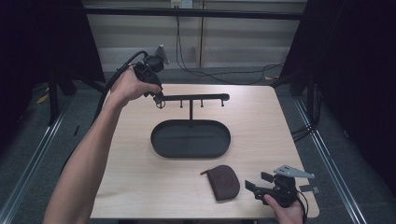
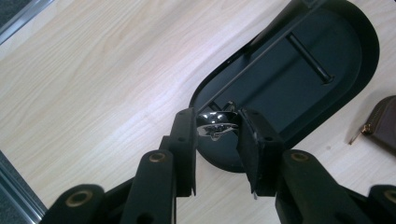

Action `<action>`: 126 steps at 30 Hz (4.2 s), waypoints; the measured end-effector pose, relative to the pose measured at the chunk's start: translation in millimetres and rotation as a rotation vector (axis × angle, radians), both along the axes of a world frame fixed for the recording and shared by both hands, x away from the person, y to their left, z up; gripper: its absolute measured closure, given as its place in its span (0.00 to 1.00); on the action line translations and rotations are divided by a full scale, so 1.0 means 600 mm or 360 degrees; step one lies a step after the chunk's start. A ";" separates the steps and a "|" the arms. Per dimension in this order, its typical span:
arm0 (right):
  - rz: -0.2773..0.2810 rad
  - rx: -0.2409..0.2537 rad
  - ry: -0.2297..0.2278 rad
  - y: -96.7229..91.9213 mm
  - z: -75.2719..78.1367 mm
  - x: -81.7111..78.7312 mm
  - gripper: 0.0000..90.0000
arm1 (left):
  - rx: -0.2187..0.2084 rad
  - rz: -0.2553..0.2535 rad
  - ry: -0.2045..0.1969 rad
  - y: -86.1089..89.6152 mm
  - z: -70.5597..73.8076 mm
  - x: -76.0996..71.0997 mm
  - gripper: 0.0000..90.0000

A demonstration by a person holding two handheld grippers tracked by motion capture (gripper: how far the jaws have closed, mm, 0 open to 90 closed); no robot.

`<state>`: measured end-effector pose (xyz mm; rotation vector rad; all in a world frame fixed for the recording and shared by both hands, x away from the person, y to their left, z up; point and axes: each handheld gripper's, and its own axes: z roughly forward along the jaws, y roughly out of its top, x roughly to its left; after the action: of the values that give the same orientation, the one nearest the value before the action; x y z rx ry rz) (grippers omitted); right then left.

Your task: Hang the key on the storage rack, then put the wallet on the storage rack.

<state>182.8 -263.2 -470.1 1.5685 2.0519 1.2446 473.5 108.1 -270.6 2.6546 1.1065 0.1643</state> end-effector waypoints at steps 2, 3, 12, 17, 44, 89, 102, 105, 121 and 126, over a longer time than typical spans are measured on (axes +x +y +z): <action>0.0000 0.0000 0.0001 0.000 0.000 0.000 0.23 | -0.0016 0.0005 -0.0013 0.002 0.001 -0.001 0.75; -0.0001 0.0000 0.0003 0.000 0.000 0.000 0.23 | -0.0018 0.0016 -0.0019 0.002 0.003 -0.002 0.75; -0.0001 -0.0002 0.0005 0.000 0.000 0.001 0.23 | -0.0024 0.0017 -0.0013 0.010 0.011 -0.009 0.71; -0.0005 0.0009 0.0009 0.000 -0.001 0.003 0.23 | -0.0048 0.0034 0.0003 0.023 0.013 -0.011 0.69; -0.0004 -0.0001 0.0013 0.001 -0.001 0.005 0.23 | -0.0183 0.0038 0.0057 0.084 -0.011 -0.068 0.50; -0.0024 0.0000 0.0024 0.001 -0.003 0.007 0.22 | -0.0364 -0.0049 -0.0053 0.190 -0.190 -0.263 0.25; -0.0016 -0.0008 0.0031 0.002 0.000 0.006 0.27 | -0.0655 -0.0099 -0.0121 0.234 -0.251 -0.324 0.18; 0.0000 -0.0008 0.0037 0.003 0.000 0.006 0.26 | -0.0637 -0.0074 -0.0123 0.239 -0.260 -0.331 0.18; 0.0054 0.0016 0.0097 0.021 0.018 0.015 0.24 | -0.0739 0.0021 -0.0254 0.258 -0.320 -0.409 0.23; 0.0176 0.0018 0.0164 0.036 0.028 0.032 0.30 | -0.0776 0.0001 -0.0225 0.254 -0.328 -0.427 0.23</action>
<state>201.8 -241.5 -453.4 1.5742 2.2270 1.2390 217.2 260.7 -467.2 2.1753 0.9566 0.0687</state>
